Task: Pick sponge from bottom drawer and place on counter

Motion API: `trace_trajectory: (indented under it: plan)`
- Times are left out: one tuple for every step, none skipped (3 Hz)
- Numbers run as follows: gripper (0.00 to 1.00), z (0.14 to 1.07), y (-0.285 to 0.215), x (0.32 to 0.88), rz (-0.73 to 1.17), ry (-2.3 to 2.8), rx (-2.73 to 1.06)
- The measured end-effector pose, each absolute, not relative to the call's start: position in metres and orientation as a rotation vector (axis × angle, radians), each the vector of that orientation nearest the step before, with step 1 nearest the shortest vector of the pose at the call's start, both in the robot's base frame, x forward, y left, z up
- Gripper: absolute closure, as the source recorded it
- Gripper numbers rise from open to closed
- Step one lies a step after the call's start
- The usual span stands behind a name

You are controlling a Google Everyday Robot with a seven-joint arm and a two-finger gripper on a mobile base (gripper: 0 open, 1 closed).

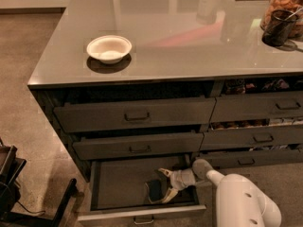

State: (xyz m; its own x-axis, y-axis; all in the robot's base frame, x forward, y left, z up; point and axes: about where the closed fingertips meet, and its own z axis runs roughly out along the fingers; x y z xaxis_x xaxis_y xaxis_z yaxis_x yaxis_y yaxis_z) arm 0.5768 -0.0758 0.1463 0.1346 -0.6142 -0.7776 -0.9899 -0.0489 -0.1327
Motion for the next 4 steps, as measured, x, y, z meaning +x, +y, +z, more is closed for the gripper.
trace_trajectory:
  plan:
    - [0.08, 0.142, -0.067, 0.578, 0.727, 1.518, -1.746]
    - [0.08, 0.140, -0.059, 0.578, 0.740, 1.484, -1.752]
    - [0.09, 0.138, -0.054, 0.578, 0.751, 1.462, -1.758]
    - [0.18, 0.132, -0.050, 0.576, 0.769, 1.462, -1.780]
